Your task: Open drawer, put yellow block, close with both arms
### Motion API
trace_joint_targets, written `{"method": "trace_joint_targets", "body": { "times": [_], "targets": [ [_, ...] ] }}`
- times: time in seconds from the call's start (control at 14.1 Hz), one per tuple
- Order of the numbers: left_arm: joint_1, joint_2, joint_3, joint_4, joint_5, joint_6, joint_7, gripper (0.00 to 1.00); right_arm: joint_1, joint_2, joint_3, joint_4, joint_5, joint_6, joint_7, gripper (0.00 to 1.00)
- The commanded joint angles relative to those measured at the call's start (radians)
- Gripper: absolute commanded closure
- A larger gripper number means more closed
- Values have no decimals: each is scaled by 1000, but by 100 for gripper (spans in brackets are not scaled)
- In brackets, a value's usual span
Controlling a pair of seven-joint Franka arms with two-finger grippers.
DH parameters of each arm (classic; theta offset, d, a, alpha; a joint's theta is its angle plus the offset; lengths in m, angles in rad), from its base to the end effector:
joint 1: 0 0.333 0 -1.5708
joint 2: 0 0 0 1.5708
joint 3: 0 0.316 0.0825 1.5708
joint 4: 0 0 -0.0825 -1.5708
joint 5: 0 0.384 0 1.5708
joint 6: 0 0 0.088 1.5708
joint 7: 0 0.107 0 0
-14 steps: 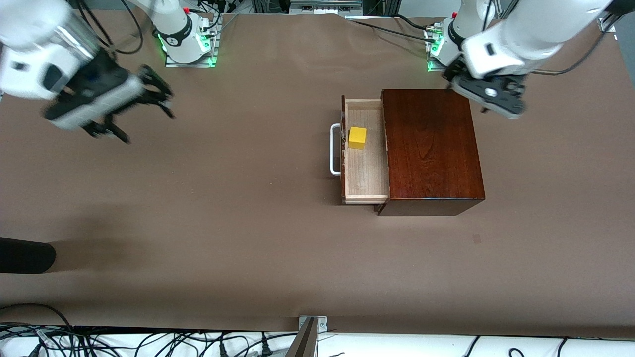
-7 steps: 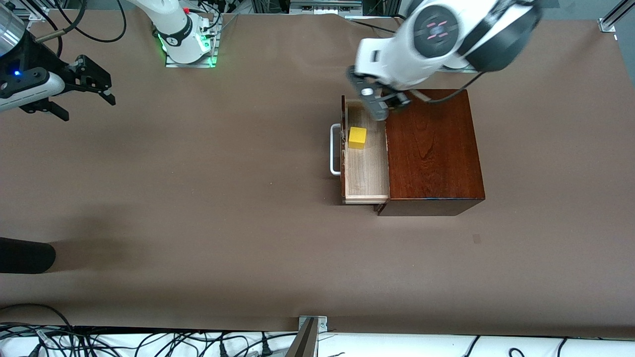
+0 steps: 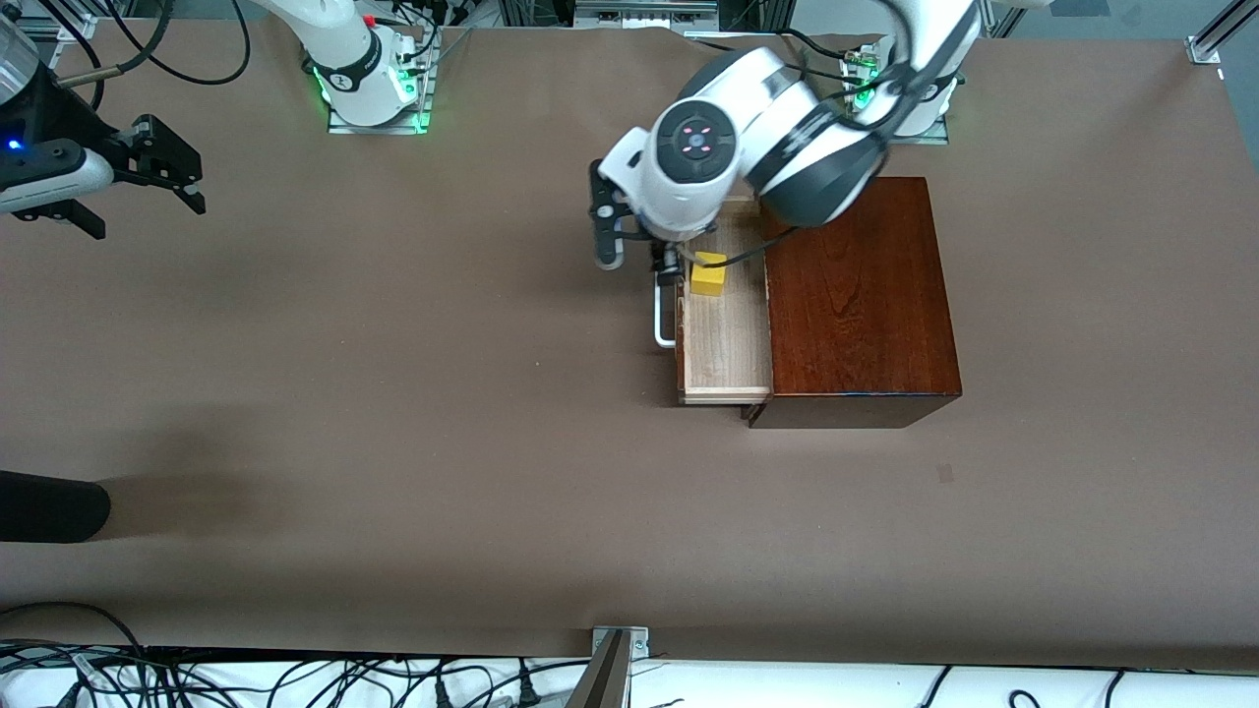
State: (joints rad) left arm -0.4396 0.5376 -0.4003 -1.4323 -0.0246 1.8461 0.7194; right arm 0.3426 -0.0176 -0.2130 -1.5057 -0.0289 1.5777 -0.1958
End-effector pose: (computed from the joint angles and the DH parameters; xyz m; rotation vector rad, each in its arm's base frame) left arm 0.4948 -0.4823 0.3956 2.1258 -1.9979 -0.1414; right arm 0.5461 0.0668 0.6655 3.0697 0.5020 0.1374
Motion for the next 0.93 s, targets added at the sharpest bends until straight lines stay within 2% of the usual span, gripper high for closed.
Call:
{"method": "trace_joint_targets", "body": {
  "times": [0.0,0.14,0.43,0.85],
  "targets": [
    [-48,96,3,41,98,93,63,0,3,20,-6,15,0,-2,22,0],
    [-68,134,2,39,187,94,63,0,12,30,3,9,-3,-15,86,0],
    [-58,137,12,-31,228,62,63,0,12,48,1,13,3,-4,128,0],
    [38,94,11,-31,267,-137,106,0,3,51,-8,13,1,-16,119,0]
  ]
}}
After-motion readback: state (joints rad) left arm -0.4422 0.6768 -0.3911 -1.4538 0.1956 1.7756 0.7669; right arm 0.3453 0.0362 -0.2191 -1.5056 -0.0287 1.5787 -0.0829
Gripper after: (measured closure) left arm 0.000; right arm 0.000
